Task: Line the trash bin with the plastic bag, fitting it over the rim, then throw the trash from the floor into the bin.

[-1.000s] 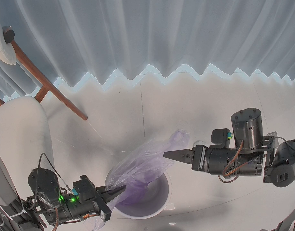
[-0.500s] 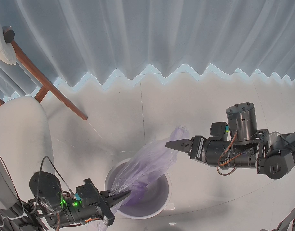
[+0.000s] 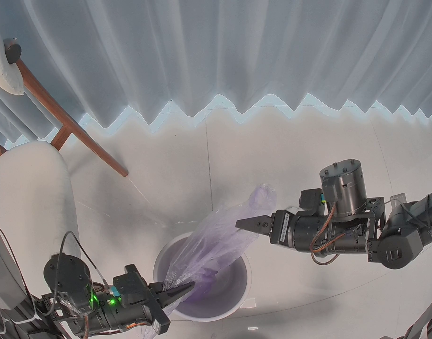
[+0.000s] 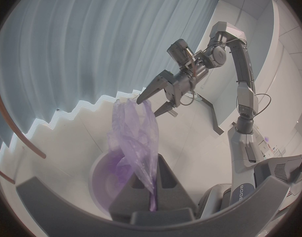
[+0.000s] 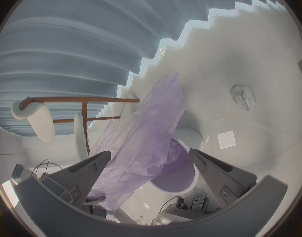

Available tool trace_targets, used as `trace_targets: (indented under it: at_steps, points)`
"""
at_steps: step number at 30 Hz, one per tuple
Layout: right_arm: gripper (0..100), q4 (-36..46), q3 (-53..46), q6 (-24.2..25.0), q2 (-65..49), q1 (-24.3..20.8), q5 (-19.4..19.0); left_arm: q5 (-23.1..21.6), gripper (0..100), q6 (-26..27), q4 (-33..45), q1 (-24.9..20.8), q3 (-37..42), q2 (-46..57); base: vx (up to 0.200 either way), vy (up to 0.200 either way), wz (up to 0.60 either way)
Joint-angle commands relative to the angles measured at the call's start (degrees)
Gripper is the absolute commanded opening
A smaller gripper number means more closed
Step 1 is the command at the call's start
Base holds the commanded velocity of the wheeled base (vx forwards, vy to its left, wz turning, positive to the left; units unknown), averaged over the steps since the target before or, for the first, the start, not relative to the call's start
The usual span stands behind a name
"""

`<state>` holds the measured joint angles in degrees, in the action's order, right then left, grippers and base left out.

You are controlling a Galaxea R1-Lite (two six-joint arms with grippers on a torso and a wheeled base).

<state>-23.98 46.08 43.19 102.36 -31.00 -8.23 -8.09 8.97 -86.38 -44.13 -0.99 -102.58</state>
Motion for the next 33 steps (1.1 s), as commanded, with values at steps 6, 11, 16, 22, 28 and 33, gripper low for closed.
trace_targets:
  at_steps: [6,11,16,22,28,33]
  points:
    - [100,0.16,-2.14,-0.48,1.61,-1.78,0.05,0.01,0,-0.01,0.07,4.58,0.90,1.69,0.000,0.000,0.00]
    - [100,0.25,-2.14,-0.48,1.79,-1.61,0.23,0.10,0,-0.10,0.07,4.93,0.72,3.09,0.000,0.000,0.00]
    - [100,-0.02,-1.78,-0.48,4.42,-1.26,0.85,0.01,0,-0.01,0.07,5.55,0.46,3.27,0.000,0.000,0.00]
    - [100,-0.63,-0.47,-0.39,5.74,-0.46,1.72,0.01,0,0.08,0.07,4.49,0.81,3.18,0.000,0.000,0.00]
    - [100,-0.72,0.59,-0.56,6.18,1.91,2.08,0.01,0,0.08,-0.01,4.58,0.37,3.36,0.000,0.000,0.00]
    - [100,-0.89,1.73,-0.56,8.03,3.49,2.08,0.01,0,0.08,-0.01,4.49,0.55,3.36,0.000,0.000,0.00]
